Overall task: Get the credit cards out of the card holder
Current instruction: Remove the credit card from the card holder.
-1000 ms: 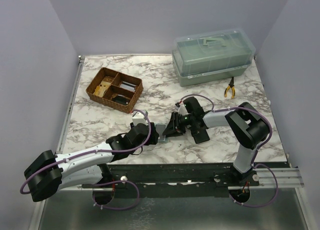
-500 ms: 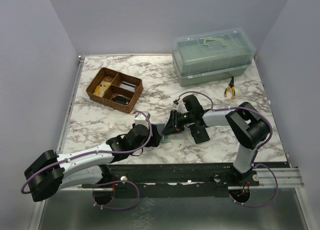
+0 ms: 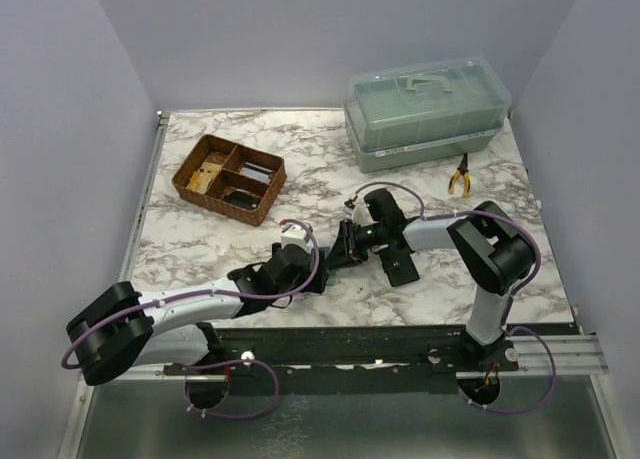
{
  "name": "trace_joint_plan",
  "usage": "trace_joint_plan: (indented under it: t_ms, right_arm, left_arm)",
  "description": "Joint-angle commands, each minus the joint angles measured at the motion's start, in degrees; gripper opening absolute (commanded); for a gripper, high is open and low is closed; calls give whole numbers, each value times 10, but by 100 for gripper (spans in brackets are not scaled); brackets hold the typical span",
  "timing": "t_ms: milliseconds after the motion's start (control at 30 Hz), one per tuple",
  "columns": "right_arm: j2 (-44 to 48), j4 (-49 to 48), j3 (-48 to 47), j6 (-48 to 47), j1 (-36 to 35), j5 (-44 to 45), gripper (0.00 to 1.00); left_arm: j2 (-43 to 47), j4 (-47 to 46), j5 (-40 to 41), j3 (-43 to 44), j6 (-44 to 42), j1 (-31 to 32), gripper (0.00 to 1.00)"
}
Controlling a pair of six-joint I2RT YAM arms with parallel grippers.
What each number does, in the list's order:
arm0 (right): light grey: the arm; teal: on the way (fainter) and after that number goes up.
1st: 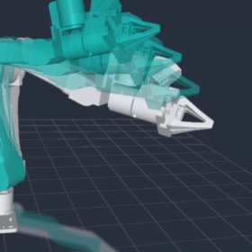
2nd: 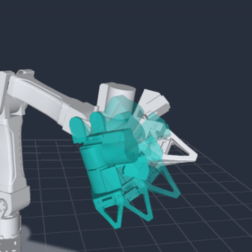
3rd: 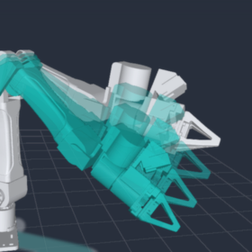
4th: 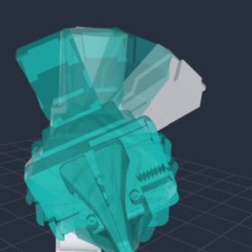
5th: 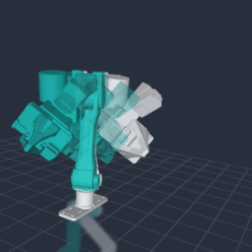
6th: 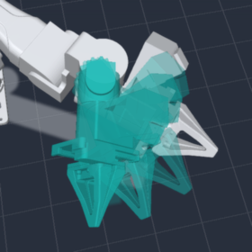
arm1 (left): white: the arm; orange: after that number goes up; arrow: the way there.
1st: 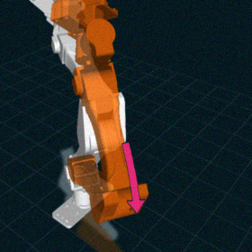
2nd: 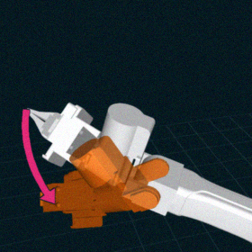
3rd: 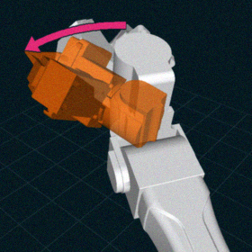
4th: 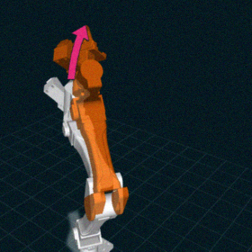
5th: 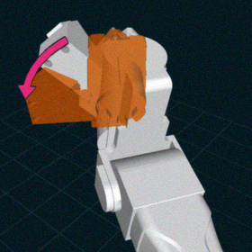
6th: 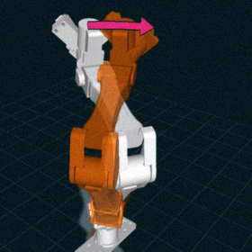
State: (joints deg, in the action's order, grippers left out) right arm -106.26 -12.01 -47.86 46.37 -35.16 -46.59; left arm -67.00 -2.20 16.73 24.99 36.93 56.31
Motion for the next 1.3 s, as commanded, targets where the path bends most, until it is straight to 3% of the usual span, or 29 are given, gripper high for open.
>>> trace_joint_plan:
  t_ms: [0,133,333,700,1267]
  right_arm:
    - [-13,-5,-16,-12,2,-20,28]
    - [-22,-15,-18,-4,2,-39,28]
    - [-31,-43,-14,10,2,-69,24]
    - [-33,-38,-18,7,3,-69,25]
    - [-28,-7,-30,-29,18,-45,40]
  left_arm:
    - [10,-12,-5,15,-10,-2,85]
    - [10,-9,-1,20,-11,-2,97]
    - [-31,34,40,52,-2,-1,99]
    - [-53,49,43,63,-9,-2,76]
    - [-34,63,54,54,-2,-5,68]
